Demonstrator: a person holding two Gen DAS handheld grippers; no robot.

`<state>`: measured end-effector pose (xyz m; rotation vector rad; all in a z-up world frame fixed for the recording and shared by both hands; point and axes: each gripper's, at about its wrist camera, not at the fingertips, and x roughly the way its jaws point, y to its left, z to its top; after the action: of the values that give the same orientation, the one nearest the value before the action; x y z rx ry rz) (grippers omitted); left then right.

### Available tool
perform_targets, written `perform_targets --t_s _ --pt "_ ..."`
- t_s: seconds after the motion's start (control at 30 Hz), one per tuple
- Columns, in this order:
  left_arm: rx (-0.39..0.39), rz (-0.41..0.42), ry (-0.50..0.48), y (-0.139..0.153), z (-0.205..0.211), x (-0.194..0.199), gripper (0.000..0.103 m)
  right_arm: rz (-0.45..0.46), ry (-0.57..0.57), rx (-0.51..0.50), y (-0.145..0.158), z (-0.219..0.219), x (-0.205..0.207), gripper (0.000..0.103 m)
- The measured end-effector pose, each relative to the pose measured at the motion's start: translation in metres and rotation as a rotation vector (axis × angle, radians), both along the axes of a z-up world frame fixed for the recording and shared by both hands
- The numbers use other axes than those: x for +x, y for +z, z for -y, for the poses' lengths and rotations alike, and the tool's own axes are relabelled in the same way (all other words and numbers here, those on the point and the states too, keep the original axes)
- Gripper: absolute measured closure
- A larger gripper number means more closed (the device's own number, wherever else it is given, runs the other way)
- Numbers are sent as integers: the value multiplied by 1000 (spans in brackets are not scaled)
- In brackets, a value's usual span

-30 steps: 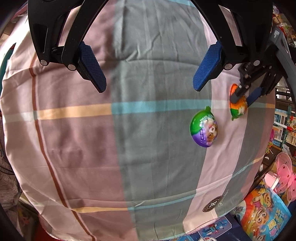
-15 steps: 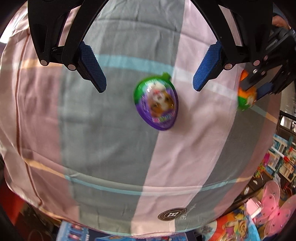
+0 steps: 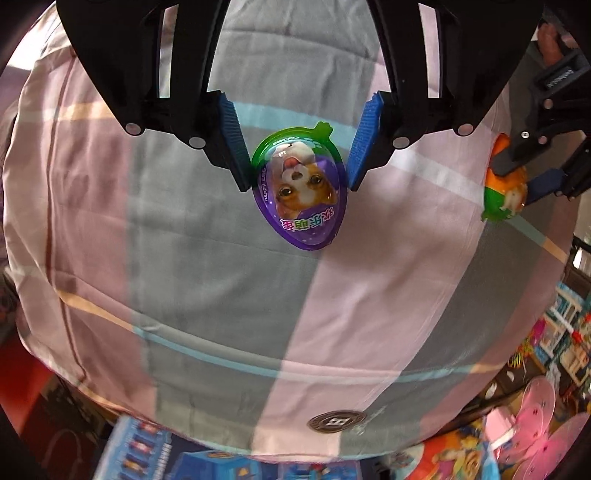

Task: Collect trash
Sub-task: 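Grasp the purple egg with right gripper while left gripper grasps the orange egg, then carry the purple and orange eggs over the teal bucket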

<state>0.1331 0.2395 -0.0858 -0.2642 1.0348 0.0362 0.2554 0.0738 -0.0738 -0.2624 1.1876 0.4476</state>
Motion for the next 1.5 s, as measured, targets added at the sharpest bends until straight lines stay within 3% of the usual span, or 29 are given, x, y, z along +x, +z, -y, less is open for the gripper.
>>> perform_targets --t_s 0.4,0.57,1.0,1.5 --pt "43 28 -94 25 59 7 51 -20 -115 128 24 87 -20 52" --pt "68 38 -150 33 96 11 51 18 -165 162 37 134 -36 52" --pt "93 58 -401 40 245 32 51 75 -415 205 52 298 -68 52" --pt "146 75 -647 52 392 34 51 117 -664 289 49 451 -112 52"
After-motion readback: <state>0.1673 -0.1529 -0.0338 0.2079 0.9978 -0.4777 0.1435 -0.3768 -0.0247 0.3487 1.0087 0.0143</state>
